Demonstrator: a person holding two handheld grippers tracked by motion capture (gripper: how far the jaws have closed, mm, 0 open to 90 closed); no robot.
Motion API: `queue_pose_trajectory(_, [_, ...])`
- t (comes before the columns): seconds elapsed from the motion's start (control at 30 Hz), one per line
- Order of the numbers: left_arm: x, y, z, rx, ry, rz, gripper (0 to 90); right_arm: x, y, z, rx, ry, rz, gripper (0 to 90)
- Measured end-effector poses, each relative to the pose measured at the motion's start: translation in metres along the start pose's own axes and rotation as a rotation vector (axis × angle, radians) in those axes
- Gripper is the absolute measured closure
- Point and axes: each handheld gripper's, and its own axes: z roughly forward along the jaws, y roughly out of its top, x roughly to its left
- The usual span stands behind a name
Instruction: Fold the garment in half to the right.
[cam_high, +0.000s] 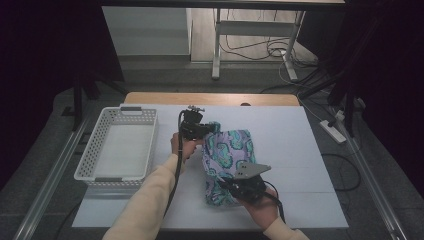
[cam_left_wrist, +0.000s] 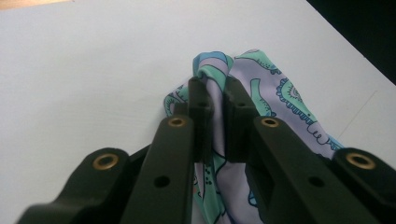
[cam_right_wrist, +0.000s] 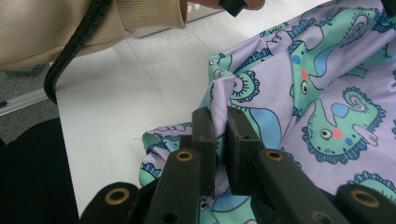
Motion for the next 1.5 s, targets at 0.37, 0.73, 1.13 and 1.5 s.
queue_pose_trajectory(0.37, [-0.01, 0.006, 0.006, -0.004, -0.013, 0.009, 83.0, -0.005, -0.006, -0.014, -0.017, -0.018, 0.019, 83.1])
queue_pose_trajectory(0.73, [-0.016, 0.009, 0.014, 0.001, -0.025, 0.015, 82.9, -0.012, -0.017, -0.026, -0.012, -0.043, 0.037, 83.2])
queue_pose_trajectory(1.13, [-0.021, 0.013, 0.022, -0.003, -0.048, 0.025, 82.7, -0.016, -0.021, -0.036, -0.021, -0.061, 0.048, 83.1])
queue_pose_trajectory(1.5, [-0.024, 0.018, 0.038, 0.014, -0.064, 0.036, 82.3, -0.022, -0.027, -0.041, -0.013, -0.079, 0.064, 83.1])
